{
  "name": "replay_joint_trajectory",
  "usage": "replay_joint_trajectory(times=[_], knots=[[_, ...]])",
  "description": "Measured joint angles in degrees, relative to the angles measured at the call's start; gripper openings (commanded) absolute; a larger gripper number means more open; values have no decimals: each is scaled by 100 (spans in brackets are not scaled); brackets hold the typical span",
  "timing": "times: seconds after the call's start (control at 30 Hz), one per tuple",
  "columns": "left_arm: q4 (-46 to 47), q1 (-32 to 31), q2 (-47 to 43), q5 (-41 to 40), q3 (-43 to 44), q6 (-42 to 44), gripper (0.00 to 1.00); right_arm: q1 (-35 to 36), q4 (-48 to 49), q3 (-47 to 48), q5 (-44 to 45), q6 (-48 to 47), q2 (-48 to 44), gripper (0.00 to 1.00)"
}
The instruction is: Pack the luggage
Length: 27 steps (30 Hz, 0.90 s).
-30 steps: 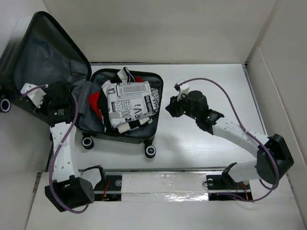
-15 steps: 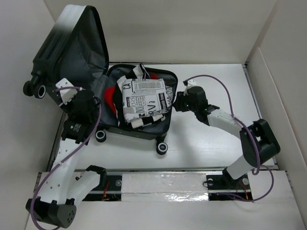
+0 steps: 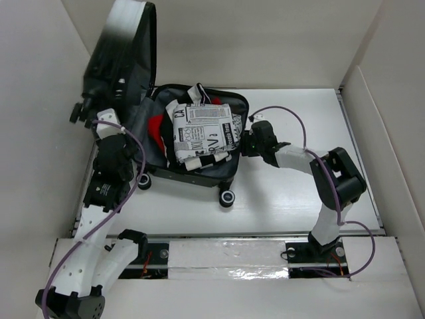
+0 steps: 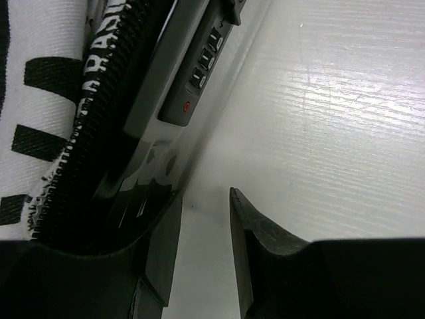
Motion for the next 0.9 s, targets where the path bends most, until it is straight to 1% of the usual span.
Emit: replay_joint_trajectory(times=[0.17, 0.27, 0.33, 0.43, 0.47, 0.53, 0.57, 0.63, 0.7, 0.73, 0.77, 0.8, 0.87, 0.9], knots=[[684, -96, 46, 1759, -442, -389, 0, 236, 7, 0, 44, 20, 0, 42], [1027, -258, 44, 2889, -822, -723, 0, 529, 17, 0, -48, 44, 0, 42], [1060, -310, 46, 3410, -1110, -887, 0, 798, 17, 0, -184, 63, -2, 42], [776, -319, -2, 4059, -1390, -1067, 0, 1150, 146, -13, -417, 160, -63, 41], [756, -319, 13, 4242, -1390, -1108, 10, 1207, -9, -85, -404, 225, -114, 41], [761, -319, -63, 4546, -1370, -1152, 19, 1189, 101, -289, -505, 284, -212, 41], [748, -319, -164, 4651, -1360, -1161, 24, 1178, 136, -363, -503, 293, -330, 39], [658, -319, -505, 4684, -1329, -1198, 31, 1088, 232, -605, -470, 310, -776, 37], [505, -321, -994, 4470, -1222, -1274, 41, 931, 382, -962, -378, 313, -1419, 30], [457, -321, -1211, 4247, -1113, -1353, 42, 848, 420, -1123, -295, 308, -1742, 27], [435, -321, -1329, 4048, -1019, -1451, 41, 765, 459, -1263, -203, 297, -2037, 17], [415, -321, -1451, 3707, -870, -1587, 38, 673, 468, -1360, -118, 258, -2295, 12], [365, -319, -1565, 3051, -625, -1939, 32, 450, 433, -1419, -11, 208, -2621, 5], [352, -315, -1539, 2597, -538, -2203, 32, 297, 446, -1412, 28, 157, -2774, 5]])
